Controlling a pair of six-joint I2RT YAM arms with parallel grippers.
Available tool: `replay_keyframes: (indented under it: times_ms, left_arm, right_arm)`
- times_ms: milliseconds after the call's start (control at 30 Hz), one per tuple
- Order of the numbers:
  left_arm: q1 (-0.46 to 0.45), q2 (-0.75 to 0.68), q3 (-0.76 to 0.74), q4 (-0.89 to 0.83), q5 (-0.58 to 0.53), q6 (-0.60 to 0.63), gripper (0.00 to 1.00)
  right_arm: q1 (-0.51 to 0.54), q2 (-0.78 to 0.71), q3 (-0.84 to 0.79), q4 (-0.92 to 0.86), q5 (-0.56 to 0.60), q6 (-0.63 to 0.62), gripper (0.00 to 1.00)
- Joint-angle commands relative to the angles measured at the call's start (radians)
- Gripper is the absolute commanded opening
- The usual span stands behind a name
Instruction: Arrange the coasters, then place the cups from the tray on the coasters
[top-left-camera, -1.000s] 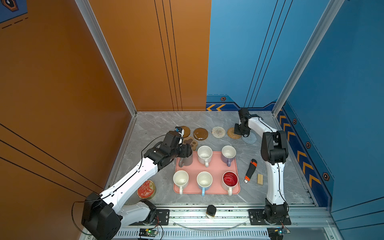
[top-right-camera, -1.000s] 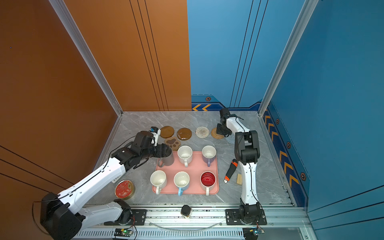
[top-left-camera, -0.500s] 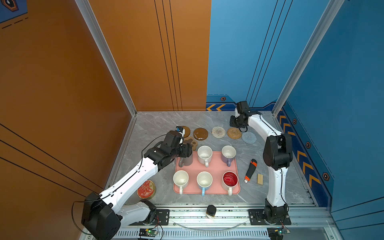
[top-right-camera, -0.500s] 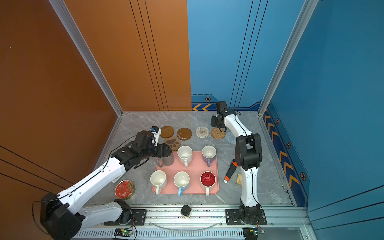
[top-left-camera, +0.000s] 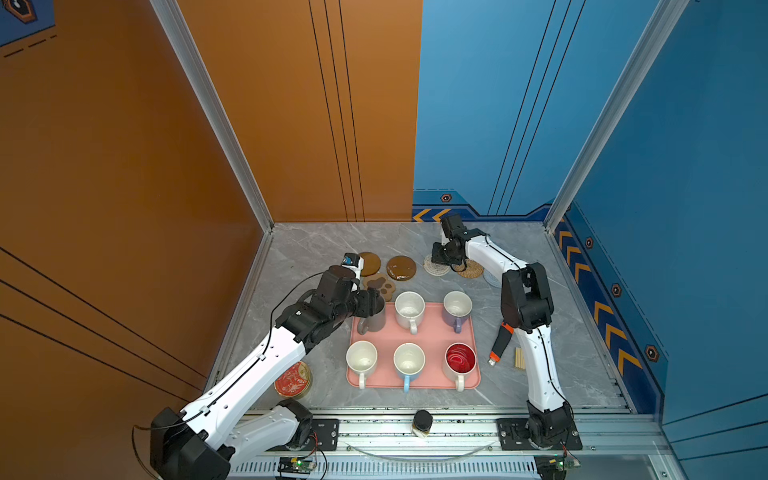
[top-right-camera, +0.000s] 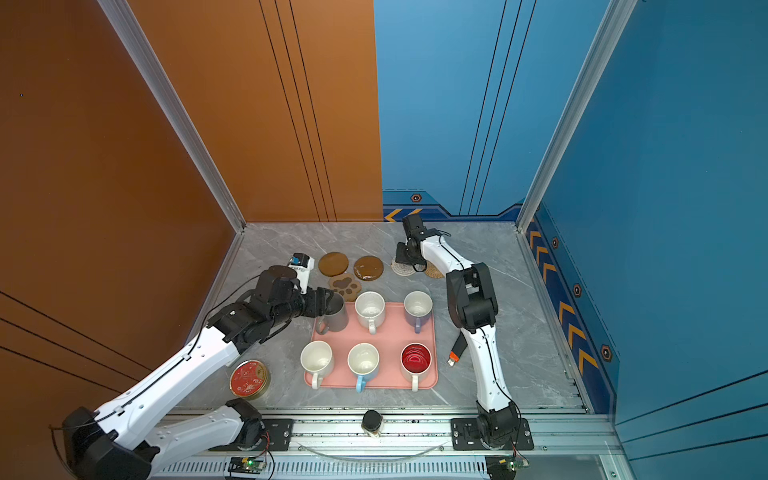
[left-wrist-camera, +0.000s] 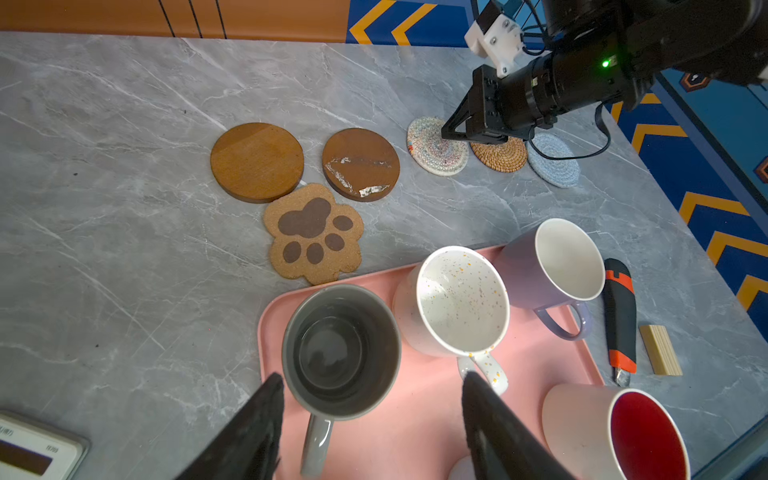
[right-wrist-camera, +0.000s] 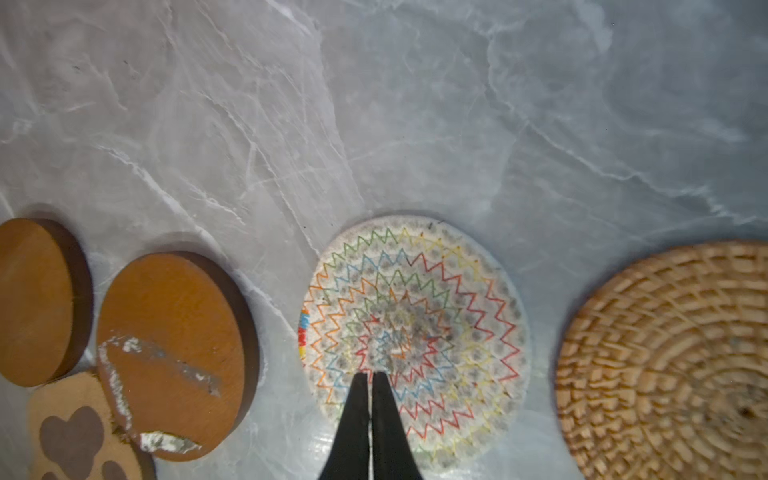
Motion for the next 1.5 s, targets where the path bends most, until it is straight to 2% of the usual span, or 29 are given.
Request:
replay_keyframes:
  times_ms: [0, 433, 933, 1000, 1100, 1133, 1200, 1267, 1400, 1467]
  left_arm:
    - [-0.006, -0.027, -0.022, -0.018, -0.036, -0.003, 0.69]
    - [-0.005, -0.028, -0.034, -0.016, -0.046, -0.001, 0.68]
    - [0.006, -0.011, 0.001, -0.017, -0.062, 0.031, 0.68]
    - [0.021, 0.012, 0.026, -0.018, -0.062, 0.050, 0.68]
    - [0.066, 0.073, 0.082, -0.021, -0.046, 0.090, 0.68]
    - [0.083, 0.097, 0.119, -0.025, -0.040, 0.100, 0.68]
    - [0.117, 0.164, 0.179, -0.038, -0.036, 0.124, 0.69]
    - [0.136, 0.231, 0.244, -0.061, -0.047, 0.146, 0.74]
    - [0.154, 0.381, 0.365, -0.085, -0.053, 0.211, 0.77]
    - [0.161, 0.456, 0.425, -0.097, -0.055, 0.239, 0.78]
  right_arm:
    - [0.003, 0.016, 0.022, -0.012, -0.005, 0.027, 0.00]
    - [0.020, -0.049, -0.118, -0.029, 0.062, 0.003, 0.00]
    - [0.045, -0.121, -0.082, -0.014, 0.079, -0.003, 0.02]
    - [0.060, -0.144, -0.073, -0.004, 0.089, -0.008, 0.06]
    - [0.086, -0.155, -0.038, -0.004, 0.083, -0.018, 0.17]
    - [0.096, -0.155, -0.029, -0.004, 0.081, -0.021, 0.22]
    - [0.120, -0.146, 0.002, -0.013, 0.073, -0.030, 0.40]
    - [0.144, -0.129, 0.037, -0.030, 0.074, -0.047, 0.53]
    - [0.191, -0.063, 0.133, -0.085, 0.093, -0.082, 0.70]
    - [0.207, -0.023, 0.182, -0.115, 0.093, -0.097, 0.75]
